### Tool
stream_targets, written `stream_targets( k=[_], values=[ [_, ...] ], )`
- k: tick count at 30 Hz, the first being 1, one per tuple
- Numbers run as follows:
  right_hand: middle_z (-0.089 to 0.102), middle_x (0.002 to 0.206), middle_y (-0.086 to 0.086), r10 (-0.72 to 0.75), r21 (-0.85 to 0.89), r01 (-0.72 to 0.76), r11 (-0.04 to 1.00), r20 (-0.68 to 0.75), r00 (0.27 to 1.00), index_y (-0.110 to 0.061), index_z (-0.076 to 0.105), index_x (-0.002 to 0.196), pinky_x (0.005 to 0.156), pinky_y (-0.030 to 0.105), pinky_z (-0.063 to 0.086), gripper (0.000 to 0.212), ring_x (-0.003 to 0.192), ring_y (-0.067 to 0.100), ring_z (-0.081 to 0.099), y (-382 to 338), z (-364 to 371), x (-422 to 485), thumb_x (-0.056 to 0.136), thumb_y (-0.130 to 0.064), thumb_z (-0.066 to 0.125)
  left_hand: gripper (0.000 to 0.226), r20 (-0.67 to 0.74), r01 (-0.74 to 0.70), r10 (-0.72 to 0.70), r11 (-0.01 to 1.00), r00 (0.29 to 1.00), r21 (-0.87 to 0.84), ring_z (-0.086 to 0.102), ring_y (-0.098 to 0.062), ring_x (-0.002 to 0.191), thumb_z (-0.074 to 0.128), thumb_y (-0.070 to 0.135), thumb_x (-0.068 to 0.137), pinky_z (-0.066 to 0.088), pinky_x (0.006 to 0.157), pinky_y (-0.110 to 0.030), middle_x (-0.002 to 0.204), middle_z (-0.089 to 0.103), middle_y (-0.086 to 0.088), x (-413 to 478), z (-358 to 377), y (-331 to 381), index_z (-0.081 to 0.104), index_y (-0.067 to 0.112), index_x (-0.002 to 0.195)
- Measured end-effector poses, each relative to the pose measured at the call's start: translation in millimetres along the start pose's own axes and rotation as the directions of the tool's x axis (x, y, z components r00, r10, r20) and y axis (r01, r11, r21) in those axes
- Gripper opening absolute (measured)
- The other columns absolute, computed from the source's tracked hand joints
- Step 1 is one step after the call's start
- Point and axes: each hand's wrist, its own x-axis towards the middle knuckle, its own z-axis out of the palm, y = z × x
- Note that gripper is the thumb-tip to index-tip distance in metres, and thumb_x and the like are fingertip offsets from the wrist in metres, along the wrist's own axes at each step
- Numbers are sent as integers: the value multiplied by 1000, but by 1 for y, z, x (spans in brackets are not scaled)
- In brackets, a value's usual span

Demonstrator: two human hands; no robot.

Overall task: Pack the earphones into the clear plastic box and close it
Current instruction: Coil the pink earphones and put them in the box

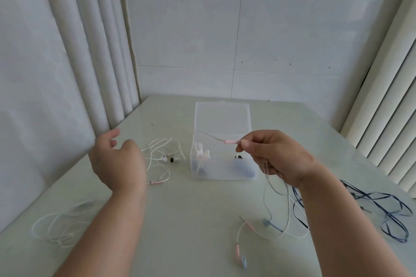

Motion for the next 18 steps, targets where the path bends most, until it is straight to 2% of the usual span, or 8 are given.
stream_targets(
  k=[2, 4, 7, 8, 10, 12, 16, 18],
  values=[
    [35, 52, -4, -3, -52, 3, 999, 8, 1000, -14, 75, 79, 43, 20, 20, 15, 45, 10, 25, 0, 4, 1, 90, -19, 65, 30, 102, -128, 133, 990, 986, -53, 53, -16, 89, 51, 10, 74, 41, 82, -31, 100, 54, 4, -12, -1, 7, 63, 22, 99],
    [37, 54, -3, -11, -127, 12, 992, 2, 1000, -16, 77, 81, 43, 19, 24, 10, 46, 9, 28, -1, 7, 1, 87, -20, 70, 19, 256, -319, 345, 938, 903, -139, 56, -14, 87, 54, 19, 76, 43, 81, -30, 94, 60, 5, -23, 3, 11, 63, 21, 93],
    [52, 56, -5, -46, -252, 37, 967, -30, 999, -21, 80, 83, 47, 16, 34, 5, 47, 6, 40, -2, 12, 1, 82, -20, 75, 28, 476, -659, 670, 719, 570, -222, 59, -11, 96, 54, 37, 88, 44, 88, -31, 97, 66, 9, -37, 10, 8, 70, 16, 98],
    [56, 59, -4, -54, -277, 40, 960, -44, 998, -25, 80, 81, 49, 17, 36, 6, 49, 7, 43, -1, 13, 2, 81, -20, 76, 37, 549, -714, 695, 661, 465, -231, 61, -13, 100, 50, 45, 91, 44, 92, -36, 101, 68, 9, -40, 14, 7, 71, 17, 101],
    [61, 64, 0, -66, -297, 46, 954, -58, 996, -29, 80, 78, 54, 22, 41, 8, 52, 8, 47, 0, 16, 4, 79, -22, 77, 53, 675, -759, 653, 616, 344, -210, 61, -19, 110, 40, 63, 91, 43, 98, -47, 106, 71, 10, -44, 20, 5, 73, 23, 102],
    [61, 63, -1, -76, -307, 53, 950, -65, 995, -29, 79, 78, 57, 24, 42, 6, 53, 8, 48, 1, 17, 5, 80, -24, 77, 56, 741, -738, 582, 651, 335, -178, 63, -17, 104, 37, 71, 87, 45, 93, -46, 97, 72, 11, -46, 22, 2, 72, 28, 89],
    [53, 51, -13, -40, -302, 9, 953, -98, 994, -21, 77, 78, 48, 14, 36, 9, 47, 1, 46, -2, 16, 4, 83, -28, 74, 36, 747, -439, 436, 873, 502, -214, 57, -16, 66, 49, 54, 83, 49, 68, -39, 65, 62, 3, -47, 17, 5, 54, 19, 74],
    [53, 50, -11, 19, -286, -38, 957, -69, 997, -18, 77, 81, 45, 15, 33, 8, 43, 2, 43, -4, 14, 1, 83, -25, 74, 30, 688, -378, 425, 897, 588, -230, 46, -12, 56, 51, 43, 85, 42, 60, -31, 57, 50, 4, -48, 13, 10, 50, 16, 71]
  ],
)
